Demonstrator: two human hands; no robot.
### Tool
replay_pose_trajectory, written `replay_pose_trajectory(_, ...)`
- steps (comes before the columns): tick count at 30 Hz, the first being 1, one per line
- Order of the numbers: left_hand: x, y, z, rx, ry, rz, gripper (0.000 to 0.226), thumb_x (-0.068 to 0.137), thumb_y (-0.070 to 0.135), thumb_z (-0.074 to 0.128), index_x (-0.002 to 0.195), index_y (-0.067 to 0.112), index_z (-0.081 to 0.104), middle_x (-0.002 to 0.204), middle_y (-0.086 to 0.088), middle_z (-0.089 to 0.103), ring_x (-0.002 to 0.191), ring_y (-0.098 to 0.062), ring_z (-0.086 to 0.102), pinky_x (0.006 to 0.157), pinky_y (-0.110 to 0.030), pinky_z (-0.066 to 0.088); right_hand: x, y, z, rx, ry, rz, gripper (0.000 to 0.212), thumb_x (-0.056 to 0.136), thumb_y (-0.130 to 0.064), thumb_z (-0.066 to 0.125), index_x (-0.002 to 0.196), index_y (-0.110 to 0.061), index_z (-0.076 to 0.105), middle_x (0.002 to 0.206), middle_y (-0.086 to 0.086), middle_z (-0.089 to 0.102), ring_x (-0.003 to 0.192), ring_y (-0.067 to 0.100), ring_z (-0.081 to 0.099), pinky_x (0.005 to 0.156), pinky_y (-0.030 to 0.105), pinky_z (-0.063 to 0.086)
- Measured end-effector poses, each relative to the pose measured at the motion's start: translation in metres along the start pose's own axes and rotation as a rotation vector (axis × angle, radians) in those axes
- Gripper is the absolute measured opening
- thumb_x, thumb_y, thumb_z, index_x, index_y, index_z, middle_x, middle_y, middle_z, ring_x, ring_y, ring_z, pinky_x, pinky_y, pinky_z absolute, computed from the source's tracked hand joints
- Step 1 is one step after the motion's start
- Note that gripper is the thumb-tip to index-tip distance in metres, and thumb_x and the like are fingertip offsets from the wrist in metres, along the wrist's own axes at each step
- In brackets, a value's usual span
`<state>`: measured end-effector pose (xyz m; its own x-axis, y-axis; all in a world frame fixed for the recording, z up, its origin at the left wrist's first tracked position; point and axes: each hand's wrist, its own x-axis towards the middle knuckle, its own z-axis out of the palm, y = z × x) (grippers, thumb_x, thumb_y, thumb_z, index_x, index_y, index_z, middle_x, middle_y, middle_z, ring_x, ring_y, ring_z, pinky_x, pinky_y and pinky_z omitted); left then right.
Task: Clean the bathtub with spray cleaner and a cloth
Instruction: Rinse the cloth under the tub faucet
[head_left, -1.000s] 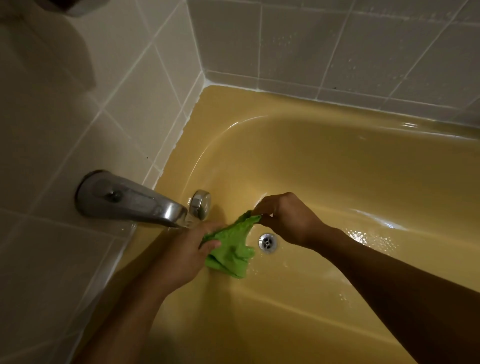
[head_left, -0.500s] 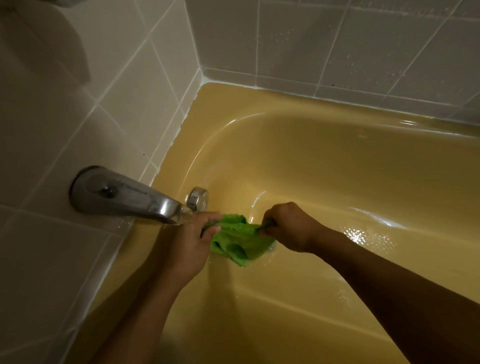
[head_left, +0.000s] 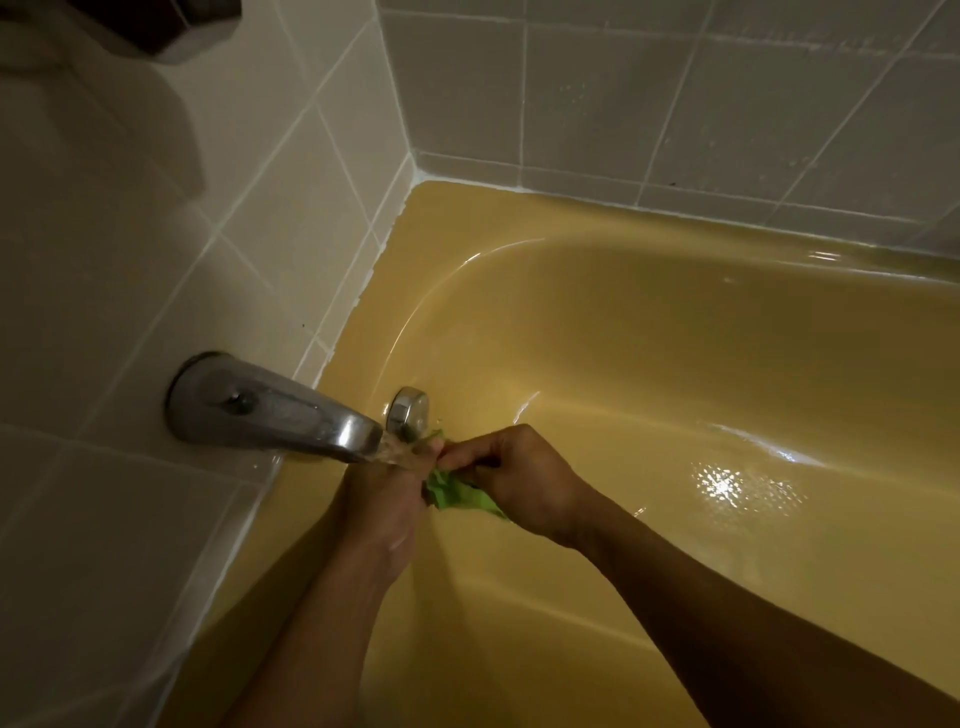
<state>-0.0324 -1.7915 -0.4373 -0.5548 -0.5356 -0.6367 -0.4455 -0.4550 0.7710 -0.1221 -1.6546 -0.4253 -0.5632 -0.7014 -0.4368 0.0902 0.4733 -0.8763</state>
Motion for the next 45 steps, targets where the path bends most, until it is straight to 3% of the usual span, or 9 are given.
replay_pose_trajectory(6,-0.016,-0.013,-0.005,0.333,0.128,0.138,0.008,0.091,0.017,0.077,0.095,0.023,0.081,0.092,0.005,0.080,0.091,-0.019,0.077,0.085,-0.051,0.063,-0.005,0.007,0.022,0.674,0.381,0.462,0.015,0.100,-0.004,0.059,0.103,0.006,0.069,0.092,0.022,0.072,0.083,0.035,0.075,0.076,0.043,0.064)
replay_pose_trajectory(9,-0.037,-0.008,-0.005,0.513,0.116,0.299,0.012,0.091,0.014,0.077,0.098,0.023,0.080,0.086,0.010,0.077,0.084,-0.004,0.074,0.068,-0.016,0.057,0.000,0.003,0.033,1.028,0.003,0.699,0.046,0.102,-0.050,0.053,0.113,-0.008,0.066,0.108,0.018,0.072,0.099,0.033,0.070,0.098,0.055,0.053)
replay_pose_trajectory(11,-0.046,-0.005,-0.007,0.495,0.041,0.325,0.020,0.090,0.002,0.075,0.107,0.012,0.078,0.087,0.013,0.073,0.083,0.009,0.069,0.063,-0.005,0.049,0.008,0.002,0.039,1.169,-0.179,0.660,0.055,0.105,-0.051,0.043,0.125,-0.005,0.065,0.118,0.017,0.072,0.105,0.028,0.068,0.096,0.045,0.053)
replay_pose_trajectory(16,-0.055,0.001,-0.021,0.537,-0.140,0.287,0.033,0.090,-0.007,0.070,0.117,0.011,0.074,0.090,0.021,0.071,0.085,0.012,0.069,0.072,-0.007,0.053,0.019,0.004,0.041,0.975,0.021,0.610,0.028,0.107,-0.002,0.039,0.097,0.005,0.065,0.089,0.018,0.070,0.073,0.024,0.066,0.060,0.031,0.058)
replay_pose_trajectory(25,-0.043,-0.006,-0.037,0.577,0.052,0.380,0.032,0.091,0.000,0.072,0.116,0.019,0.073,0.107,0.010,0.073,0.101,-0.004,0.068,0.082,-0.014,0.054,0.010,0.004,0.013,0.665,-0.173,0.469,0.023,0.100,0.002,0.056,0.121,0.000,0.064,0.100,0.018,0.073,0.083,0.028,0.070,0.072,0.039,0.060)
replay_pose_trajectory(32,-0.003,-0.008,-0.037,0.980,-0.364,0.497,0.081,0.088,0.019,0.079,0.150,0.053,0.040,0.149,0.023,0.050,0.141,-0.001,0.043,0.117,-0.032,0.040,0.004,-0.008,-0.020,-0.110,-0.210,0.216,0.015,0.088,-0.009,0.076,0.103,-0.006,0.073,0.098,0.009,0.076,0.088,0.023,0.072,0.081,0.035,0.061)
replay_pose_trajectory(37,0.021,0.001,-0.023,0.901,-0.555,0.461,0.050,0.089,0.011,0.071,0.129,0.039,0.065,0.120,0.014,0.067,0.112,-0.015,0.066,0.095,-0.048,0.057,-0.003,-0.025,-0.039,-0.342,-0.270,0.121,0.005,0.088,-0.016,0.077,0.091,-0.018,0.073,0.089,0.003,0.074,0.086,0.022,0.071,0.080,0.036,0.059)
replay_pose_trajectory(42,0.023,0.008,-0.015,0.887,-0.449,0.569,0.018,0.095,0.018,0.072,0.105,0.033,0.069,0.110,0.016,0.065,0.106,-0.005,0.062,0.092,-0.039,0.055,-0.014,-0.033,-0.061,-0.515,-0.053,0.063,0.017,0.084,-0.025,0.081,0.100,-0.019,0.078,0.078,-0.011,0.067,0.072,0.005,0.061,0.059,0.015,0.046)
replay_pose_trajectory(45,0.012,0.011,-0.006,0.758,-0.543,0.440,0.046,0.088,0.013,0.080,0.128,0.027,0.062,0.134,0.016,0.060,0.124,0.006,0.054,0.095,-0.010,0.047,-0.019,-0.033,-0.063,-0.415,-0.018,-0.006,0.016,0.085,-0.019,0.080,0.101,-0.022,0.080,0.082,-0.009,0.072,0.074,0.006,0.066,0.064,0.020,0.050)
